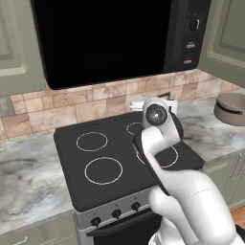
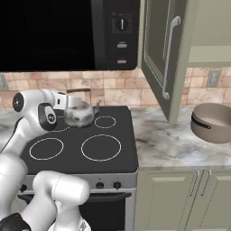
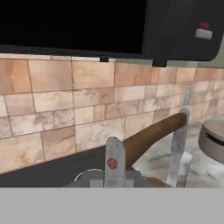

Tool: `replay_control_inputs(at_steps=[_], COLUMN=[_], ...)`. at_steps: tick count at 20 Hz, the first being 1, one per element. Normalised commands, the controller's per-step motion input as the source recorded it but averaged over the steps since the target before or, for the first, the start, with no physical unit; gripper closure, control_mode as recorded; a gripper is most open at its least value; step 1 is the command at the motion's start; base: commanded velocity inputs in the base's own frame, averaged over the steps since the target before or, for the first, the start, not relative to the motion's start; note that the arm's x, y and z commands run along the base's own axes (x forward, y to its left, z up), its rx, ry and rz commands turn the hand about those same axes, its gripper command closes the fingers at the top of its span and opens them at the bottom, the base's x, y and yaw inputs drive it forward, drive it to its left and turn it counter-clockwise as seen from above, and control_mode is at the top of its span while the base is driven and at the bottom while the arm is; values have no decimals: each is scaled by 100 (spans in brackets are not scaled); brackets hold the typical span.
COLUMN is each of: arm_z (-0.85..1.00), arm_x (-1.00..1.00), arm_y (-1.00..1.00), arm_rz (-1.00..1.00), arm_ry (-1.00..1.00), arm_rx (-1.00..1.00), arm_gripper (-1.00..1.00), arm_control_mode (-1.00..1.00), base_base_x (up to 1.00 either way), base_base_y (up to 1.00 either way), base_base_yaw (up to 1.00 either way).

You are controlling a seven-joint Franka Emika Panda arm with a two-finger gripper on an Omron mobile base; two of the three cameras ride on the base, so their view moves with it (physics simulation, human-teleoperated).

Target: Pick the kettle from the cabinet and place it on a stove burner. Then pick the pot from the counter and place it on another stove burner. Finally, turn both burners on.

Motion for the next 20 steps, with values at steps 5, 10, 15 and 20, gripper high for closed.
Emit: replay_control_inputs(at_steps=[5,10,15,20], arm_z=[-21,-20,-21,-21], arm_x=[35,28,26,31], arm_y=[0,0,0,0], arm_rz=[0,-1,-3,-6], arm_ry=[0,0,0,0], arm_rx=[0,0,0,0], arm_gripper=[100,100,100,100], arm_control_mode=[-100,-100,-100,-100], base_base_x=[0,0,0,0], base_base_y=[0,0,0,0], base_base_yaw=[0,0,0,0])
